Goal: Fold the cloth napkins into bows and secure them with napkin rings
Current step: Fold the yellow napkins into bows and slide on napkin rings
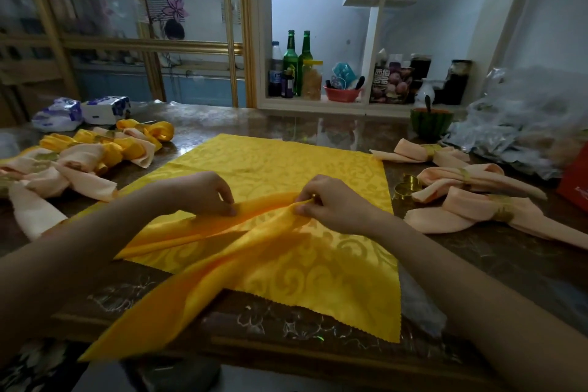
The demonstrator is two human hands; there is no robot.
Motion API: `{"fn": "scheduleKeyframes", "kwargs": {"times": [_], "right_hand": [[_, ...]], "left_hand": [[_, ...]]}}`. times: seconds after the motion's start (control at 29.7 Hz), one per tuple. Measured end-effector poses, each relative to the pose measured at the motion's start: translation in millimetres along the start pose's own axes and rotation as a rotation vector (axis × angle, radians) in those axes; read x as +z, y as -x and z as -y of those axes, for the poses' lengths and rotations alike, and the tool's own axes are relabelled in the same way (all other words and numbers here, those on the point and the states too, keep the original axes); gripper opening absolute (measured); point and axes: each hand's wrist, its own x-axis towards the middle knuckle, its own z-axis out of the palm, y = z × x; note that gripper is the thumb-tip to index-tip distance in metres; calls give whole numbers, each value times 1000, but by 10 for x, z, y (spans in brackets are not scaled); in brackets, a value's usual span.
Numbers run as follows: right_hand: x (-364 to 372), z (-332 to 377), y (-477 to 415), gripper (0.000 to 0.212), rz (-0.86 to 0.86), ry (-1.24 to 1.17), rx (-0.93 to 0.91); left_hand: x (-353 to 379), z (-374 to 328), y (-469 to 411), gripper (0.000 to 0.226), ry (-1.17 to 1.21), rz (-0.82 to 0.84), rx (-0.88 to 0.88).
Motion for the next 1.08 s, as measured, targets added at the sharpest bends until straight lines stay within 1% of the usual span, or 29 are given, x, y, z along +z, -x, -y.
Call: {"fn": "scheduleKeyframes", "kwargs": {"times": [0.1, 0.2, 0.24, 0.27, 0.34, 0.37, 0.47, 0.61, 0.67, 0.74, 0.81, 0.84, 0.91, 0.94, 0.98, 1.01, 1.04, 1.08], "right_hand": [[26, -159, -153, 20, 11, -6, 78], [81, -248, -171, 13, -6, -46, 69], [88, -250, -161, 11, -34, -42, 41], [91, -242, -152, 11, -75, 12, -6], [108, -205, -155, 17, -130, 193, -114], [132, -186, -149, 21, -121, 221, -147], [160, -164, -131, 27, -56, 126, -167], [151, -186, -89, 19, -61, -48, -106], [173, -191, -68, 20, -52, -55, -114], [212, -195, -75, 22, -53, -41, -106], [246, -190, -77, 21, -63, -54, -87], [251, -172, -73, 18, -71, -68, -86], [234, -138, -72, 5, -62, -108, -65], [228, -149, -74, 16, -57, -124, -49], [221, -162, -74, 22, -44, -146, -33], [215, -175, -72, 17, -31, -156, -18], [204, -175, -61, 7, -31, -156, -14], [198, -177, -47, 7, -36, -165, -11]], "left_hand": [[77, 23, -116, 33, -57, -88, -21], [92, 140, -166, 31, -77, -94, -70], [64, 174, -165, 30, -77, -78, -86], [29, 201, -166, 28, -81, -48, -104], [-44, 208, -167, 24, -91, 34, -156], [-59, 190, -168, 26, -102, 73, -188], [-51, 92, -189, 34, -185, 133, -222], [-78, 22, -179, 34, -275, 236, -296], [-123, 22, -157, 36, -310, 286, -375], [-174, -16, -175, 28, -299, 305, -436], [-288, -94, -214, 18, -251, 255, -431], [-366, -152, -210, 18, -193, 214, -404], [-507, -278, -181, 25, 22, 120, -335], [-538, -363, -141, 27, 120, 71, -311], [-524, -455, -88, 27, 190, 27, -294], [-455, -538, -41, 27, 232, -18, -277], [-342, -609, 0, 26, 235, -76, -261], [-197, -655, 40, 25, 217, -134, -247]]}}
